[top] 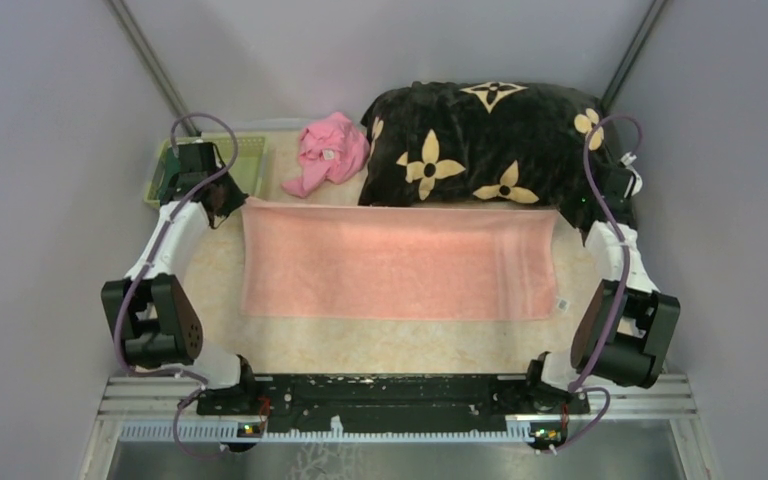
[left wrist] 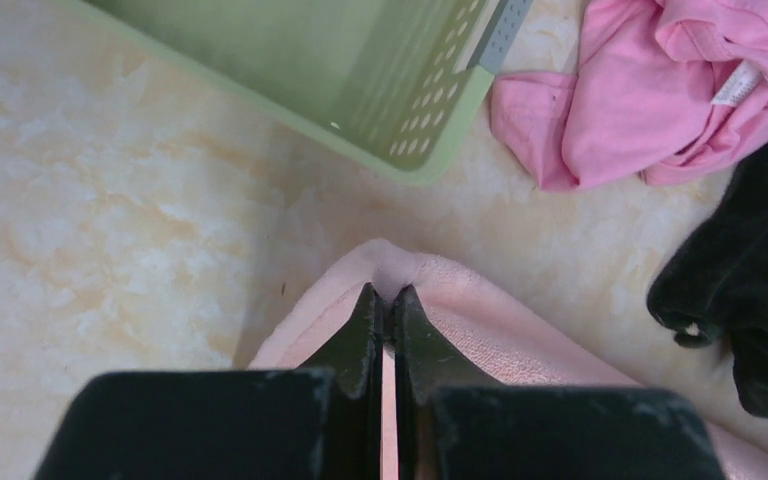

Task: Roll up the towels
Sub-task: Fold the towel at the center of the board.

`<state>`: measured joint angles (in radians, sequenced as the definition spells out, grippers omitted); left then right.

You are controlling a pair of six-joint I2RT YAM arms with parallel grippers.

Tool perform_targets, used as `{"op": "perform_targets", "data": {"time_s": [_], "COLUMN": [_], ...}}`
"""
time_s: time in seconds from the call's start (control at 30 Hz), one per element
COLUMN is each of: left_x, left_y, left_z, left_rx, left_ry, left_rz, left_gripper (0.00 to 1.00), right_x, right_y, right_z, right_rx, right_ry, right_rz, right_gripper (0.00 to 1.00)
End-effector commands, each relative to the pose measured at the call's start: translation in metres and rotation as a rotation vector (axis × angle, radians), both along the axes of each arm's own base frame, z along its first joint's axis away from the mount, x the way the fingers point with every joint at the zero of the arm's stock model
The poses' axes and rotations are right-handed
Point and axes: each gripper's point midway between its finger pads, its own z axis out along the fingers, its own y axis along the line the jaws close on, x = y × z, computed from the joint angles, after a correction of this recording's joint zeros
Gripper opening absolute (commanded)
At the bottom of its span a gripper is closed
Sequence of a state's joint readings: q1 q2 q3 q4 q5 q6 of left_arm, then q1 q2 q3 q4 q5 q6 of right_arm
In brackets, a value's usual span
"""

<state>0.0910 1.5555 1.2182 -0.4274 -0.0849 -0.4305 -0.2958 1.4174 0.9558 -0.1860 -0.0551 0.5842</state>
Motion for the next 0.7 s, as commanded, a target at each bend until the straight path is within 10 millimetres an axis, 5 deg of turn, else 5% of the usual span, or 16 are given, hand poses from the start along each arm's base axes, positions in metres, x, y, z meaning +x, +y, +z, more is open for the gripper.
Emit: {"op": "perform_targets", "data": {"time_s": [0.0,0.37,0.67], "left_x": [-0.028,-0.097,-0.144], "left_y": [0.013,0.030,0.021], "left_z": [0.011,-0.009,-0.029], "left_rx": [0.012,-0.025,-0.072], "left_ry": [-0.026,0.000,-0.012], "left_rz": [0.042,0.180,0.251], "left_gripper": [0.00,0.00,0.00], "right_x": [-0.027,-0.105,-0.156], "right_y": [-0.016,-0.017,-0.013], "right_z": [0.023,-0.003,-0.026], "right_rx": [-0.005,0.019,0.026], "right_ry": [-0.008,0.119,0.162], "right_rz": [-0.082,-0.216,-0.338], "right_gripper": [0.00,0.00,0.00]}}
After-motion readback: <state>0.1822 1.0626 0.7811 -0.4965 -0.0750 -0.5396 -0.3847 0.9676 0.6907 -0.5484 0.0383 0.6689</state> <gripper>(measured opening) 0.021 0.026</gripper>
